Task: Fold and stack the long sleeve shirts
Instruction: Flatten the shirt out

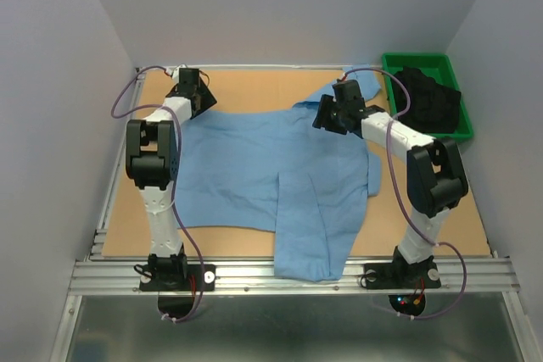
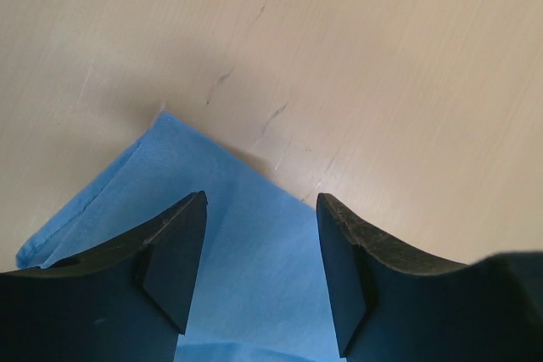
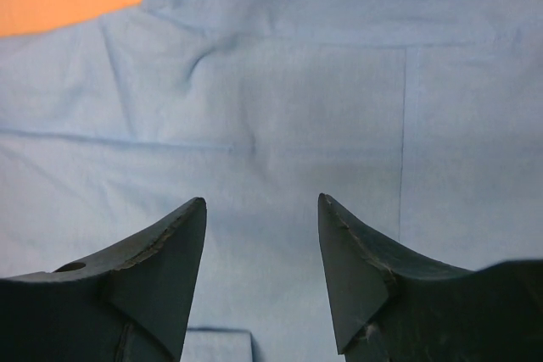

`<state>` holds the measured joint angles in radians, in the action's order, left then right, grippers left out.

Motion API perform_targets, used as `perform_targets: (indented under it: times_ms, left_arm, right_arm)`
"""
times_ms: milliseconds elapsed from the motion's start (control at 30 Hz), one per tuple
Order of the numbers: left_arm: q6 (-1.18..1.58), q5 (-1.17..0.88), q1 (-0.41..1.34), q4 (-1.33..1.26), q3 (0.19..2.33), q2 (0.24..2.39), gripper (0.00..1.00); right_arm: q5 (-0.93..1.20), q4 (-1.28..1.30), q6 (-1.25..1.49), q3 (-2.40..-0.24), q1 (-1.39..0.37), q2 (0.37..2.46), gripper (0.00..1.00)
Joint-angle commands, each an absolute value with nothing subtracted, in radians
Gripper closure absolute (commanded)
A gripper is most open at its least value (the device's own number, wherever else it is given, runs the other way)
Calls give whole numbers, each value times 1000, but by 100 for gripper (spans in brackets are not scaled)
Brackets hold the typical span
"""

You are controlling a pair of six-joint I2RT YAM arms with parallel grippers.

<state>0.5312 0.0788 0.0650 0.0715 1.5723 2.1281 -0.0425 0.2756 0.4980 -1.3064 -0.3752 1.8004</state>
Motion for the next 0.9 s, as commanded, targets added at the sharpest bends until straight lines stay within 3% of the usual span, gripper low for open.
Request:
perform_targets:
  times_ms: [0,367,867]
  left_arm:
    - [551,69,61,57,1627,2151,35]
    - [569,89,55,63,1620,2187,35]
    - [611,126,-48,63,1605,2204,37]
  right_arm:
    - [-18,219,535,-1405,-336,1888,40]
    - [15,126,595,-1440,-288,2060,42]
    - [3,75,649,-1319,-187,2105,42]
